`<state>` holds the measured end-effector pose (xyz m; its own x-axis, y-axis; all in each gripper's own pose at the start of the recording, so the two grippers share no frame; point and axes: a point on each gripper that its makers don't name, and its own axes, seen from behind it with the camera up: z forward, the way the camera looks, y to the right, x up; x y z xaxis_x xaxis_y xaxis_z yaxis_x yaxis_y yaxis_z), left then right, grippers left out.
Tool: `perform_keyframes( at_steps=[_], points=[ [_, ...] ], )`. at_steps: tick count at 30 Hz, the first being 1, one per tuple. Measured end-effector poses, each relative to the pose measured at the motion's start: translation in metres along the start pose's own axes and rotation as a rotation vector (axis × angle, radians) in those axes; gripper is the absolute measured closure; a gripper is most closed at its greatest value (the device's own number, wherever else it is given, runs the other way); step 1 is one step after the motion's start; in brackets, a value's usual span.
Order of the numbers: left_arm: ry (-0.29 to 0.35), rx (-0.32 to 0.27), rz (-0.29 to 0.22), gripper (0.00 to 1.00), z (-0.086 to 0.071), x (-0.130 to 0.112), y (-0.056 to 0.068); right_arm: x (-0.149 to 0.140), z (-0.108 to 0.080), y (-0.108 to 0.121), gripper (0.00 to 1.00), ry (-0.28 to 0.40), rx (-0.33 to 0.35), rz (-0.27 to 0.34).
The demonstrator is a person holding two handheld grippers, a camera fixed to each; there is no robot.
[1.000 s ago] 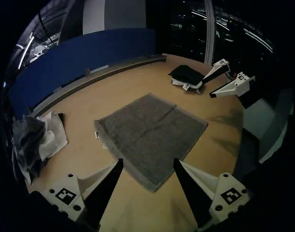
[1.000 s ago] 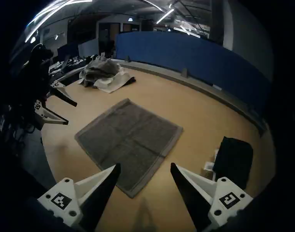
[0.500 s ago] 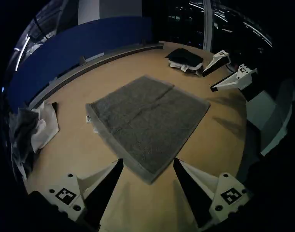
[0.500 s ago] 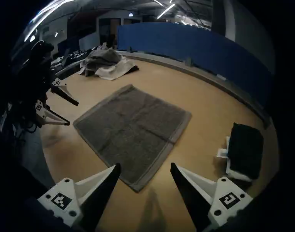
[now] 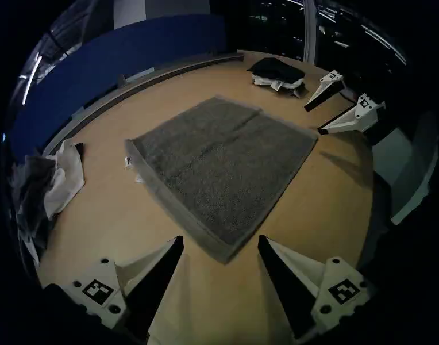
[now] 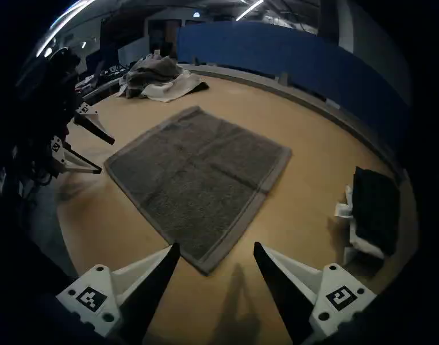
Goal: Fold towel
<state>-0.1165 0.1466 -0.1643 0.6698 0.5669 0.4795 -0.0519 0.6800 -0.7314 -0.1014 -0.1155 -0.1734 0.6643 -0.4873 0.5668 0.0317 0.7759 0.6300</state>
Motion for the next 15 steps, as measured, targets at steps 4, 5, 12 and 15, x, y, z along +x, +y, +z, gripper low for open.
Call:
perform_keyframes(
  at_steps=[4,5,12,15],
  points=[
    [-0.01,-0.004,-0.02,0.04,0.001,-0.005,0.001,-0.007,0.003,-0.002,0.01,-0.012,0.004,0.001],
    [-0.012,-0.005,-0.026,0.03,0.001,-0.005,0.001,-0.009,0.003,-0.003,0.02,-0.014,0.005,0.001],
    [-0.031,-0.026,-0.049,0.05,0.003,-0.011,0.006,-0.019,0.004,-0.003,0.09,-0.038,0.005,-0.015],
    [-0.039,-0.031,-0.056,0.05,0.004,-0.012,0.007,-0.021,0.005,-0.005,0.12,-0.044,0.012,-0.025]
  ],
)
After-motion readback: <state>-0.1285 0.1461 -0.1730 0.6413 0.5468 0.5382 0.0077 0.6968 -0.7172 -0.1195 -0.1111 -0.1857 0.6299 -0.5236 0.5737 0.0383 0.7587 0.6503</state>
